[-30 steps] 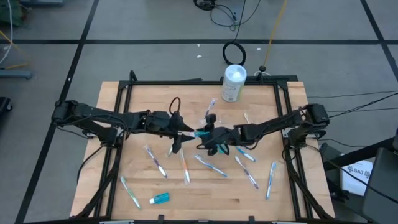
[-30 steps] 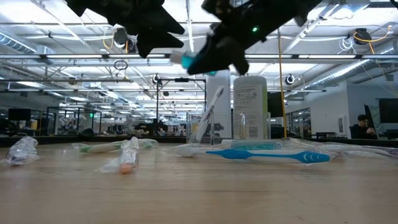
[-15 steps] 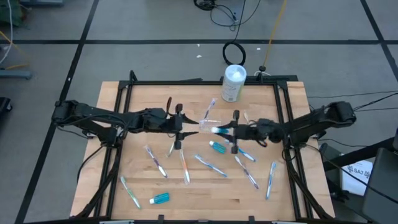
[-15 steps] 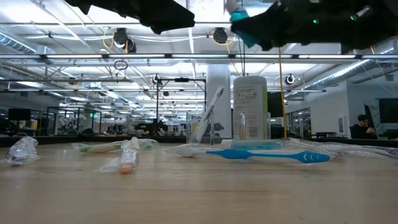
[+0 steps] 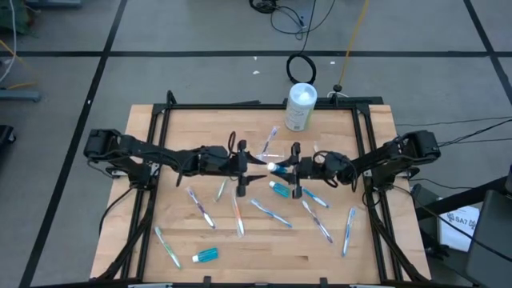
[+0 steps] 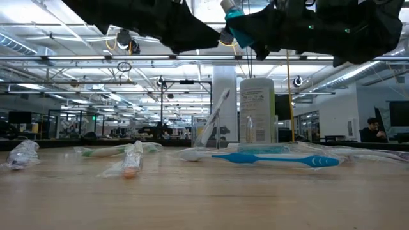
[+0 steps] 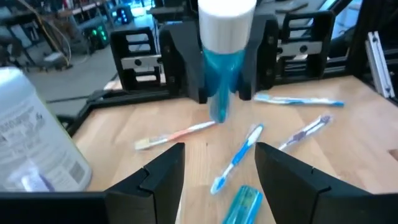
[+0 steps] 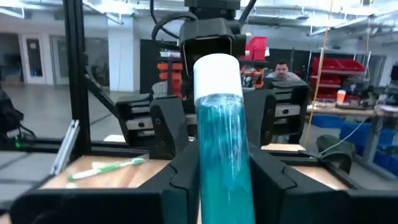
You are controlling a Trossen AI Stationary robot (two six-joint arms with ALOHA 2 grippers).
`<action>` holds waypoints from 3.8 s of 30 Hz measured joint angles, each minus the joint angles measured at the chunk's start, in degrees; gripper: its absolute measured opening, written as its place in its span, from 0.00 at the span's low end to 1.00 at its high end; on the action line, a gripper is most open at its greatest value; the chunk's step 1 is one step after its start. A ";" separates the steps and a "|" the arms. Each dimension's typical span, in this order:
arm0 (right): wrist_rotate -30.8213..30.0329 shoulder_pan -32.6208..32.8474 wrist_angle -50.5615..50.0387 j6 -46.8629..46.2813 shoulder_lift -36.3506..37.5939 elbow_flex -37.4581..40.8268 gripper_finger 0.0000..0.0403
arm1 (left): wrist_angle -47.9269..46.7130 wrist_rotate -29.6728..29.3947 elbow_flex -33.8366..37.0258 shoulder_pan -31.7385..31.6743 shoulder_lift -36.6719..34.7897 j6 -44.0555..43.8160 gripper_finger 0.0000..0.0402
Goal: Pick & Place toothbrushing station
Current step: Put the top blue mouthwash into the transparent organizer
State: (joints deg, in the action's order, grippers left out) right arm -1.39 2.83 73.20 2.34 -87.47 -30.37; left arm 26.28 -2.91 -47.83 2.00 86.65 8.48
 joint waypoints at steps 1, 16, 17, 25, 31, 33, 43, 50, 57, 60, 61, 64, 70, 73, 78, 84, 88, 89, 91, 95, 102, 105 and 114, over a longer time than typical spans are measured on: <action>0.00 0.00 0.28 -1.04 -0.06 0.00 0.21 | 0.35 -0.01 0.00 0.00 0.00 -0.18 0.50; 0.02 -0.13 -2.79 -0.15 -0.06 0.03 0.21 | 5.89 2.92 -0.02 0.98 -0.57 -0.64 0.50; 0.03 -0.13 -2.81 -0.19 -0.06 -0.12 0.21 | 6.50 2.94 -0.02 1.20 -0.57 -0.46 0.50; 1.34 2.17 -13.89 0.80 -0.17 -7.16 0.21 | 7.98 3.30 -0.02 1.66 -0.26 -0.98 0.50; -0.80 3.18 -12.04 1.54 -0.45 -7.78 0.21 | 8.61 3.18 -0.07 1.94 -0.35 -1.48 0.50; -1.54 3.19 -12.43 1.40 -0.43 -7.79 0.21 | 9.30 3.08 -0.04 2.28 -0.26 -1.48 0.50; -1.53 3.17 -12.60 1.43 -0.43 -7.80 0.21 | 9.92 2.91 -0.04 3.00 -0.24 -0.09 0.50; -1.51 3.17 -13.10 1.40 -0.43 -7.80 0.21 | 9.94 2.90 -0.04 2.98 -0.24 -0.24 0.36; -1.81 3.17 -13.42 1.38 -0.38 -7.80 0.21 | 10.19 2.79 -0.02 2.95 -0.24 -0.21 0.26; -1.81 3.17 -13.46 1.49 -0.38 -7.80 0.21 | 10.17 2.79 -0.02 2.95 -0.24 -0.25 0.26; -1.81 3.17 -13.54 1.53 -0.38 -7.80 0.21 | 10.08 2.73 -0.02 2.95 -0.24 -0.25 0.26; -1.83 3.17 -14.71 1.82 -0.38 -7.82 0.24 | 9.54 2.14 -0.02 2.95 -0.24 -0.79 0.25; -5.88 3.17 -22.34 2.06 2.04 -7.80 0.37 | 8.41 -0.40 -0.02 2.98 -0.26 -2.87 0.25; -10.96 3.17 -32.90 1.81 5.92 -7.82 0.43 | 7.04 -3.17 -0.02 2.92 -0.26 -3.16 0.25; -15.43 3.17 -50.23 1.38 14.44 -7.80 0.49 | 4.67 -6.37 -0.02 1.42 -0.26 -4.98 0.25; -17.98 3.17 -58.57 -2.25 21.15 -7.78 0.51 | 3.77 -6.03 -0.35 -3.90 2.56 -9.16 0.25; -19.84 3.10 -58.26 -2.21 22.80 -6.61 0.50 | 3.47 -5.72 -2.72 -6.85 6.53 -9.41 0.25; -19.82 2.89 -58.32 -2.19 23.05 -6.27 0.50 | 2.98 -5.67 -3.78 -7.50 7.55 -8.98 0.25; -19.82 2.55 -58.10 -2.14 23.22 -5.87 0.49 | 0.01 -5.60 -6.59 -8.72 9.11 -8.80 0.25; -19.81 1.46 -58.25 -2.14 23.15 -5.38 0.50 | -11.49 -5.69 -13.23 -10.41 11.77 -8.80 0.25; -19.58 0.94 -58.43 -2.14 23.16 -5.38 0.49 | -18.70 -4.23 -18.68 -10.51 16.36 -6.80 0.25; -19.57 0.94 -58.32 -2.16 23.16 -5.38 0.49 | -19.10 -3.52 -18.91 -10.56 18.08 -7.48 0.26; -19.52 0.96 -58.06 -2.16 23.16 -5.38 0.48 | -21.04 -5.36 -18.91 -11.99 19.17 -8.24 0.27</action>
State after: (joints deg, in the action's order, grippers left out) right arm -20.91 3.79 15.14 0.19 -64.31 -35.75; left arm 5.24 -8.28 -66.74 -9.99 105.82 0.25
